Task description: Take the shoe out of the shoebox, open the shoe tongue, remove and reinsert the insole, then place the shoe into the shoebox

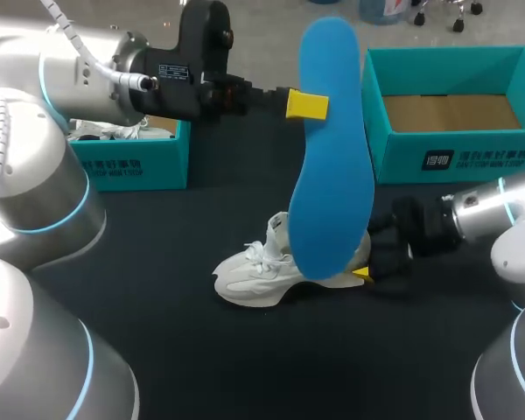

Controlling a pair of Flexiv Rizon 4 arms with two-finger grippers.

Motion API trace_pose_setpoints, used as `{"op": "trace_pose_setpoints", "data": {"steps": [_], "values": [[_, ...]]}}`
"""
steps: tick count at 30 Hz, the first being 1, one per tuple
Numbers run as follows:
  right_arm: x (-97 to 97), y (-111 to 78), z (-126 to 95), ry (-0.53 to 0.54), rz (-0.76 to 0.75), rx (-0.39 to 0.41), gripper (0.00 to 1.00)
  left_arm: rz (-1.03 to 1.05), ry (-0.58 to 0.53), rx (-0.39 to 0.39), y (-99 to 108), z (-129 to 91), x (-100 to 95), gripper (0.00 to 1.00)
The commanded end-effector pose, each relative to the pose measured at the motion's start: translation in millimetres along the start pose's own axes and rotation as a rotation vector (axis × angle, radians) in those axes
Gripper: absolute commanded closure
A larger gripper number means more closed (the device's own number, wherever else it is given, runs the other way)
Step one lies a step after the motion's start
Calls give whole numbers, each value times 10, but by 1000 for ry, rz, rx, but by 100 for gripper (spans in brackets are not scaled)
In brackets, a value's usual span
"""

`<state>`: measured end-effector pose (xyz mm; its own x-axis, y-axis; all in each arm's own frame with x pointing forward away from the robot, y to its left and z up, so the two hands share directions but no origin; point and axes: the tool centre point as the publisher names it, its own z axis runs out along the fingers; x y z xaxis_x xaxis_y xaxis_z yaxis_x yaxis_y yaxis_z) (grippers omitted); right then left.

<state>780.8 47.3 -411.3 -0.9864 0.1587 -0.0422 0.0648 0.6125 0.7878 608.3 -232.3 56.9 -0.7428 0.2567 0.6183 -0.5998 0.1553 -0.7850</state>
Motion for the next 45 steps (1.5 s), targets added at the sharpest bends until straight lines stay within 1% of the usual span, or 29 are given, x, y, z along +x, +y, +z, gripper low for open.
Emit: {"op": "trace_pose_setpoints", "data": {"steps": [1,9,11,15,18,19,23,27,28,30,32,34,36,37,38,39,40,45], "values": [[54,146,-129,-13,-11,117,0,0,0,1,-2,17,-7,100],[31,206,-243,-2,-59,266,0,0,0,1,-2,17,-7,100],[27,228,-284,-14,-79,321,0,0,0,1,-2,17,-7,100],[4,274,-345,-33,-99,382,0,0,0,1,-2,17,-7,100],[1,307,-370,-40,-120,463,0,0,0,1,-2,17,-7,100],[5,327,-379,-49,-129,509,0,0,0,1,-2,17,-7,100],[29,407,-389,-52,-138,593,0,0,0,1,-2,17,-7,100],[68,474,-392,-47,-118,649,0,0,0,1,-2,17,-7,100],[76,488,-394,-58,-113,687,0,0,0,1,-2,17,-7,100],[83,524,-412,-74,-113,685,0,0,0,1,-2,17,-7,100],[93,548,-422,-89,-110,718,0,0,0,1,-2,17,-7,100],[102,560,-431,-93,-101,728,0,0,0,1,-2,17,-7,100],[113,576,-438,-123,-104,772,0,0,0,1,-2,17,-7,100],[121,587,-445,-133,-109,773,0,0,0,1,-2,17,-7,100],[125,596,-448,-151,-117,804,0,0,0,1,-2,17,-7,100],[125,604,-455,-169,-119,814,0,0,0,1,-2,17,-7,100],[131,629,-478,-172,-101,759,0,0,0,1,-2,17,-7,100],[131,629,-478,-172,-101,759,0,0,0,1,-2,17,-7,100]]}}
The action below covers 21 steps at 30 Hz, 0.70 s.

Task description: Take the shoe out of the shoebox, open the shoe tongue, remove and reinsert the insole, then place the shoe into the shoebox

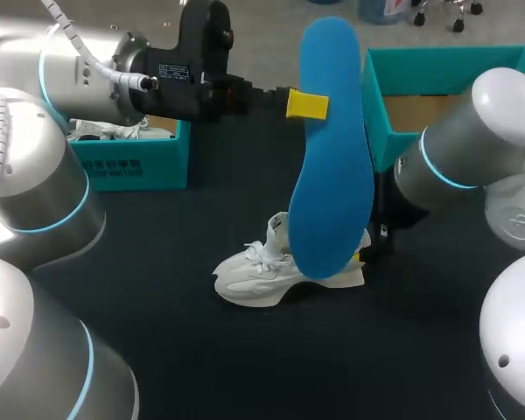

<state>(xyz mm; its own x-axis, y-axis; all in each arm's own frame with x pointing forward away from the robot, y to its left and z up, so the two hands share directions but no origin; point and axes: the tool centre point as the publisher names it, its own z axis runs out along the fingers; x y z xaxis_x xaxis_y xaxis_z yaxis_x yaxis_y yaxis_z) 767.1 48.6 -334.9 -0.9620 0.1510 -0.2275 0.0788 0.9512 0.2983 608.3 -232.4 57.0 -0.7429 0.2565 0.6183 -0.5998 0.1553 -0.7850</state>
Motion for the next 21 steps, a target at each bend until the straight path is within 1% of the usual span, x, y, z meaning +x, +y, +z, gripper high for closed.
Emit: {"op": "trace_pose_setpoints", "data": {"steps": [1,9,11,15,17,21], "values": [[21,26,-19,-8,1,165,0,0,0,1,-1,16,-7,100],[21,26,-19,-8,1,165,0,0,0,1,-1,16,-7,100],[20,23,47,-16,-20,194,0,0,0,1,-1,16,-7,100],[-2,74,44,-29,-82,249,0,0,0,1,-1,16,-7,100],[-7,101,37,-10,-102,238,0,0,0,1,-1,16,-7,100],[9,153,52,45,-134,249,0,0,0,1,-1,16,-7,100]]}}
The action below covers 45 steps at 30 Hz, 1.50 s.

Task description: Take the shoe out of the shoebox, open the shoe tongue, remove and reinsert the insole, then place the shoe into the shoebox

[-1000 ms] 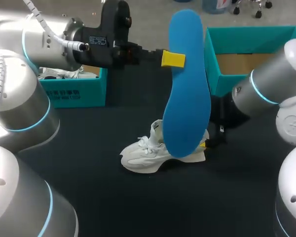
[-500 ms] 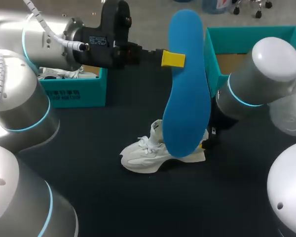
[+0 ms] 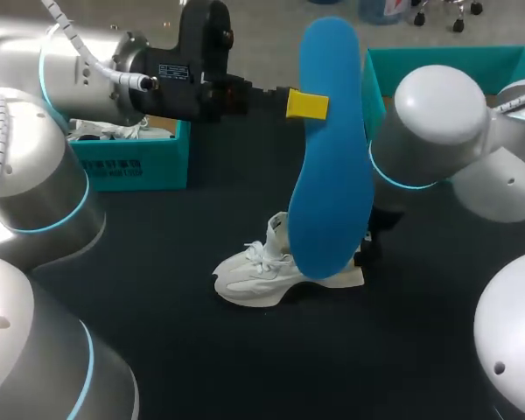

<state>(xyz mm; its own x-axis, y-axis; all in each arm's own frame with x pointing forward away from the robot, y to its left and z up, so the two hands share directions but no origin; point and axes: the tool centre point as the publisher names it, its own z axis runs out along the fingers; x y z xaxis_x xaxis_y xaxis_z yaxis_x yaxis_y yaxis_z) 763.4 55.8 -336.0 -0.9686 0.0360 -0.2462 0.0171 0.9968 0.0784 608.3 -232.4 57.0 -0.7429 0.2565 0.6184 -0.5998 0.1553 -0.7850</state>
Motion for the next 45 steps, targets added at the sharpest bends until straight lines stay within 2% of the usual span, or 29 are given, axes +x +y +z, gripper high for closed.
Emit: {"op": "trace_pose_setpoints", "data": {"steps": [1,4,6,15,23,25,45], "values": [[-47,108,16,60,-31,55,0,0,0,1,-1,16,-7,100],[-37,151,14,87,-50,67,0,0,0,1,-1,16,-7,100],[-42,164,9,96,-56,43,0,0,0,1,-1,16,-7,100],[-135,117,-27,79,-29,41,0,0,0,1,-1,16,-7,100],[-156,94,-46,102,-52,51,0,0,0,1,-1,16,-7,100],[-157,94,-42,107,-26,90,0,0,0,1,-1,16,-7,100],[-157,94,-42,107,-26,90,0,0,0,1,-1,16,-7,100]]}}
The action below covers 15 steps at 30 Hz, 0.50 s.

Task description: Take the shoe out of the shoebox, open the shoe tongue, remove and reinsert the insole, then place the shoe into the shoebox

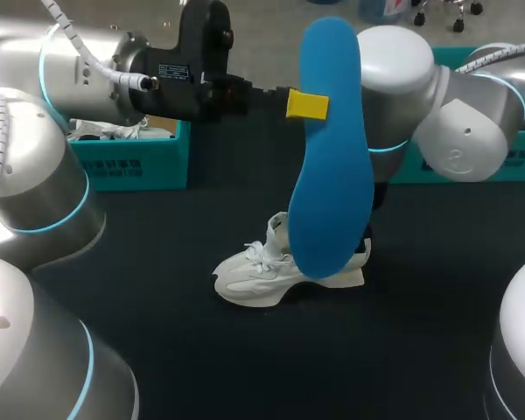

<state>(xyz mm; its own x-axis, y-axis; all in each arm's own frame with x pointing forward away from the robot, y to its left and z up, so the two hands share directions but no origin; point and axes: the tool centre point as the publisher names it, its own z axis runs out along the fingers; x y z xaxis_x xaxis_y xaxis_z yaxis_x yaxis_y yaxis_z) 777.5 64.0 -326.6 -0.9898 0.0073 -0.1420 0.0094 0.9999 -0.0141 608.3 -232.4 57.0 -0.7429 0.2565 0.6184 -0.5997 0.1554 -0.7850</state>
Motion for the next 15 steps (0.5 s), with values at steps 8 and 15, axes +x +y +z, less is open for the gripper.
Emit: {"op": "trace_pose_setpoints", "data": {"steps": [8,15], "values": [[-126,245,-137,-26,-6,19,0,0,0,1,-1,16,-7,100],[-254,469,-20,-31,-52,2,0,0,0,1,-1,16,-7,100]]}}
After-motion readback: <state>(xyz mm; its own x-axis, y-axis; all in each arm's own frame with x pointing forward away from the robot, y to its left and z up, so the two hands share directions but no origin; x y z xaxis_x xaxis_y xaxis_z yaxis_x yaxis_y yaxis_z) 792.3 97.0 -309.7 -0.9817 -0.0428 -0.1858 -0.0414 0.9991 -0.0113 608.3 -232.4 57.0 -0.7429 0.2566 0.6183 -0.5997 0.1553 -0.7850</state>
